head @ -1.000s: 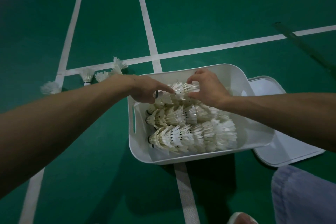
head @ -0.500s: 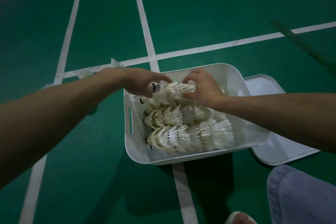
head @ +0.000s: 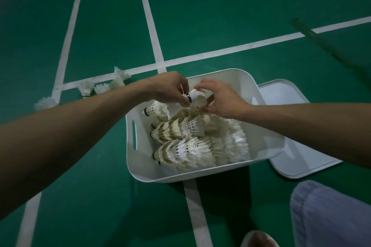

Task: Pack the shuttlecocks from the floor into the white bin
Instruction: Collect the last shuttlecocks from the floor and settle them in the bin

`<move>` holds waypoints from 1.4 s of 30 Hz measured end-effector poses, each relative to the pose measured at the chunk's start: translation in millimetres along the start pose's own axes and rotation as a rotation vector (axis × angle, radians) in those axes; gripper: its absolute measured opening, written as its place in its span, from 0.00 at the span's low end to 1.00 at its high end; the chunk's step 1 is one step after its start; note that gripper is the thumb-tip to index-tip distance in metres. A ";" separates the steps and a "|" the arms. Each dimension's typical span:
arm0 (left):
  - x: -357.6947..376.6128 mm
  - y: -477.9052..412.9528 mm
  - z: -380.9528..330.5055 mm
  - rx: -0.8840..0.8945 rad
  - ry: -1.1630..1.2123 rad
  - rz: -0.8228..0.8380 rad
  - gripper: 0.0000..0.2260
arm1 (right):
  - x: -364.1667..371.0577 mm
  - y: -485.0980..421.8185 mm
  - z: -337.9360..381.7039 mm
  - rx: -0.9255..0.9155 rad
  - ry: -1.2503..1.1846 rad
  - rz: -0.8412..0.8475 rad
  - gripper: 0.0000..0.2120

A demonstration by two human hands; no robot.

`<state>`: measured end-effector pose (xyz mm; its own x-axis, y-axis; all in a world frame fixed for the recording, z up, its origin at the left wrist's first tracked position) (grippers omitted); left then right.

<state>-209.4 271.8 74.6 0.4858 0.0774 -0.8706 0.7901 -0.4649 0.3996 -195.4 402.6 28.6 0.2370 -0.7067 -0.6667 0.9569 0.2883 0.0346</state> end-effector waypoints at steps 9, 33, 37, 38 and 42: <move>12.2 -4.2 -12.4 -0.047 0.354 0.121 0.10 | -5.6 3.3 -7.9 0.047 -0.110 -0.041 0.33; 24.4 -6.1 -5.1 0.112 -0.164 -0.095 0.28 | -51.7 32.6 -5.6 0.178 -0.046 -0.158 0.23; 27.0 -4.9 -5.9 0.161 -0.362 -0.136 0.33 | -54.0 27.4 -9.9 0.159 0.120 -0.181 0.20; 27.3 -4.5 -5.7 0.161 -0.408 -0.142 0.33 | -53.0 25.6 -10.4 0.151 0.165 -0.170 0.20; 29.9 -3.4 4.3 0.156 -0.515 -0.136 0.37 | -50.6 19.4 -13.4 0.145 0.299 -0.105 0.21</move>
<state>-199.2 272.0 45.9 0.1071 -0.2774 -0.9548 0.7491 -0.6089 0.2609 -191.1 452.6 53.0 0.0970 -0.5007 -0.8602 0.9924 0.1144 0.0453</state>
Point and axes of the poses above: each hand's wrist, its own y-axis away from the middle knuckle, its own x-axis out of the palm, z = x × y, the point moved 6 cm from there along -y, towards the middle knuckle, and after that the axes turned 10 degrees about -y, right-handed, at the moved point
